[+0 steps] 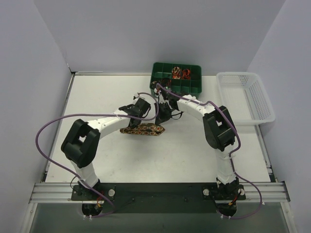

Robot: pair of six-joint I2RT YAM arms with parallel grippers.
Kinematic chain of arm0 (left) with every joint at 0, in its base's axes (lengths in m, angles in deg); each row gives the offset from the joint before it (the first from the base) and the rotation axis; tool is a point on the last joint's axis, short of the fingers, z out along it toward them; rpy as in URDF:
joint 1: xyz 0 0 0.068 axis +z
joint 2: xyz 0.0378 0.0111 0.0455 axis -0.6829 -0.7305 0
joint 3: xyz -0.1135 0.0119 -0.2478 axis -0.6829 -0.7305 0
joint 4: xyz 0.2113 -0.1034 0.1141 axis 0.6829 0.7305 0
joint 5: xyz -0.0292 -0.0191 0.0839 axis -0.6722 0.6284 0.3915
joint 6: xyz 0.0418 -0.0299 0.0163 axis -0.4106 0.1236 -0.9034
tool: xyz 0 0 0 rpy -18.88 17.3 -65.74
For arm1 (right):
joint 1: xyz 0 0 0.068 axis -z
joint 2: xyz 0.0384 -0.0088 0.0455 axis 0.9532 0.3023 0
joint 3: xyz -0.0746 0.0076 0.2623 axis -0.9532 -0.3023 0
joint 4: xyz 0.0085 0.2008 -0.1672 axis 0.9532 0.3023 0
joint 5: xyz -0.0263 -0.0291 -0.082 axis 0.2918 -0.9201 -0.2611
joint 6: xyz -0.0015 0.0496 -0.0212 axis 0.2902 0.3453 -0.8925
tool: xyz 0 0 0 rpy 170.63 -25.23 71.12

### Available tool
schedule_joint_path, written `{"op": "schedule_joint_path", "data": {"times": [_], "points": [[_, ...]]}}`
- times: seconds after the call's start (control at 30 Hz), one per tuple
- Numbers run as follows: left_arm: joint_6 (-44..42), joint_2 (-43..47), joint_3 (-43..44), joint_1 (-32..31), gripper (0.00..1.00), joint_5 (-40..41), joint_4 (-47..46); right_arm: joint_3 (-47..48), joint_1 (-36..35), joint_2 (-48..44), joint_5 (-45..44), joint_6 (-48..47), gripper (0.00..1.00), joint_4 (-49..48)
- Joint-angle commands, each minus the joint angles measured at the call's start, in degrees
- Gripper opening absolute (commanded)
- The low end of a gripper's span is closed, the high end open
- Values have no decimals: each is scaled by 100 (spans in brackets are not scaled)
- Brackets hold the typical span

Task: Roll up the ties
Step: Roll the tie at the center of the board.

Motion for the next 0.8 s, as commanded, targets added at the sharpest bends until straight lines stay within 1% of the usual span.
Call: {"op": "schedule_joint_path", "data": {"times": [0.0,0.13,0.17,0.23,0.27,0.4,0.57,0.7,0.77], "points": [[82,-230,325,-285,5,271,198,-67,45,-203,-102,-27,1,122],[152,-353,395,-435,15,201,215,-67,45,-195,-111,-19,2,131],[169,-362,404,-462,23,192,215,-59,54,-177,-111,-19,2,122],[231,-362,404,-523,32,175,198,-59,45,-168,-102,-19,2,122],[266,-353,404,-558,42,166,189,-41,45,-168,-102,-19,2,122],[380,-309,404,-620,57,78,137,-15,45,-133,-76,-10,2,122],[477,-213,378,-638,62,-132,31,-24,45,-107,-75,-10,2,131],[565,102,202,-646,65,-256,-197,3,45,-124,-49,-1,2,122],[583,261,141,-638,69,-265,-268,55,28,-142,-14,8,2,122]]}}
